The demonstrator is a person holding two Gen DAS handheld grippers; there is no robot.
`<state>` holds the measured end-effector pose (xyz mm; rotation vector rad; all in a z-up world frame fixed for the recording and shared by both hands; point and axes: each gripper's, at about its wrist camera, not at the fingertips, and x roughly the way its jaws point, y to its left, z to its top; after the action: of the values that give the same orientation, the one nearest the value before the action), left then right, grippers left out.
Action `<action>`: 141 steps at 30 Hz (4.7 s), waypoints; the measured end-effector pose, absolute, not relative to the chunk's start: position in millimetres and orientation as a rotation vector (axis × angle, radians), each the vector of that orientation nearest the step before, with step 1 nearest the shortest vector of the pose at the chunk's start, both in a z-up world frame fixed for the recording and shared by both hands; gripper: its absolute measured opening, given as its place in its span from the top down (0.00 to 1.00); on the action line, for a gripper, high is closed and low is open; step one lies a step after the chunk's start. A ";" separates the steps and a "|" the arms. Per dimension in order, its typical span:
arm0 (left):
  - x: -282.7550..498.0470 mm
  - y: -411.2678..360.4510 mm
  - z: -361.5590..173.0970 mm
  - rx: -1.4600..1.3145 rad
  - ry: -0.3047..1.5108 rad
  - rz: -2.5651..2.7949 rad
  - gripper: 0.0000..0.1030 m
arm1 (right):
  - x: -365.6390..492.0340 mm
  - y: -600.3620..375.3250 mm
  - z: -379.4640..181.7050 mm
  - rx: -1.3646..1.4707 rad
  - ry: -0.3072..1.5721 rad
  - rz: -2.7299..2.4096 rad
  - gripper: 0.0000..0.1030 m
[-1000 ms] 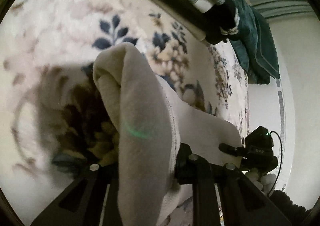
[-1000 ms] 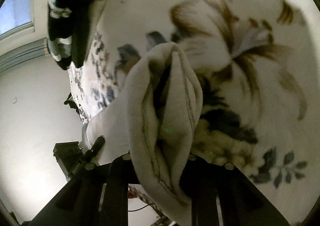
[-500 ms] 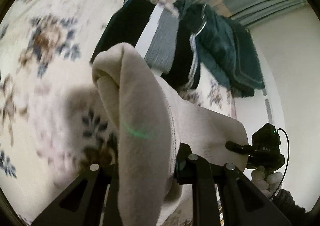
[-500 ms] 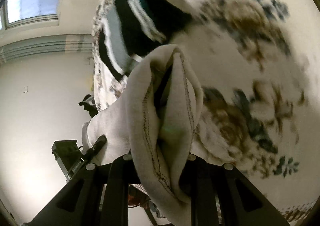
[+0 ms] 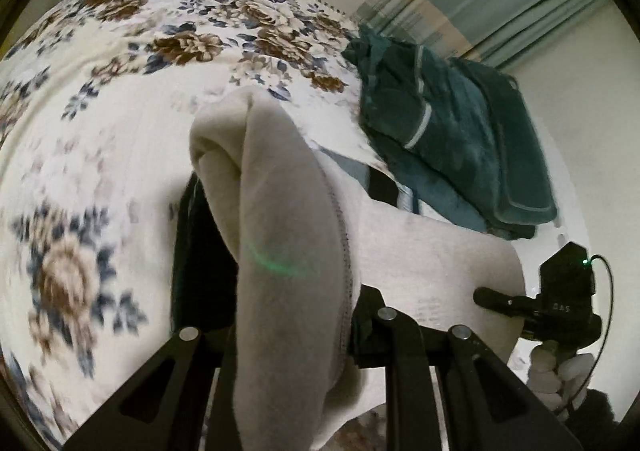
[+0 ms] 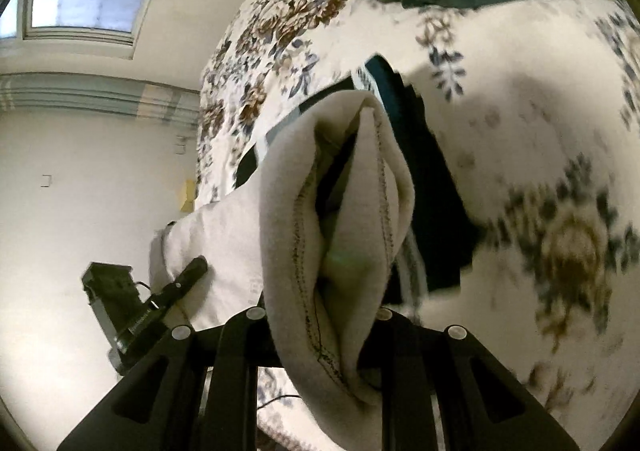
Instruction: Fold small clothes
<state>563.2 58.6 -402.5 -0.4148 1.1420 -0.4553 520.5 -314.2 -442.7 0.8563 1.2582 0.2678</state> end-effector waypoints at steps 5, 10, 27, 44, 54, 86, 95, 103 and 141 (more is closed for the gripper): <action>601.1 51.0 -445.5 -0.335 1.200 -0.394 0.83 | 572.7 -312.5 -480.6 0.807 1.299 0.237 0.81; 599.1 52.1 -459.1 -0.280 1.230 -0.325 0.62 | 590.9 -310.2 -500.9 0.731 1.344 0.191 0.80; 527.5 21.4 -424.8 0.043 1.103 -0.038 0.00 | 535.6 -253.6 -451.2 0.070 1.333 -0.198 0.01; 387.0 11.0 -265.8 0.057 0.978 -0.025 0.00 | 370.7 -221.5 -268.6 -0.001 1.158 -0.262 0.01; 262.4 3.0 -129.6 0.050 0.812 -0.067 0.00 | 226.9 -209.4 -101.7 0.014 0.960 -0.258 0.01; 130.6 10.3 -17.0 0.001 0.733 -0.022 0.00 | 51.3 -195.1 79.0 -0.015 0.733 -0.138 0.01; 126.5 13.0 -9.3 0.000 0.718 -0.006 0.00 | 52.8 -197.2 82.2 -0.012 0.735 -0.130 0.01; 126.4 14.6 -6.0 0.002 0.715 0.003 0.00 | 53.0 -198.4 81.9 -0.014 0.734 -0.127 0.01; 129.8 25.2 -0.5 -0.002 0.689 0.026 0.00 | 63.5 -186.0 89.6 -0.024 0.737 -0.106 0.01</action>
<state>129.8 25.2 -0.5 -0.0020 0.6886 0.0257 63.5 -186.0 89.6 -0.0239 0.7374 -0.1059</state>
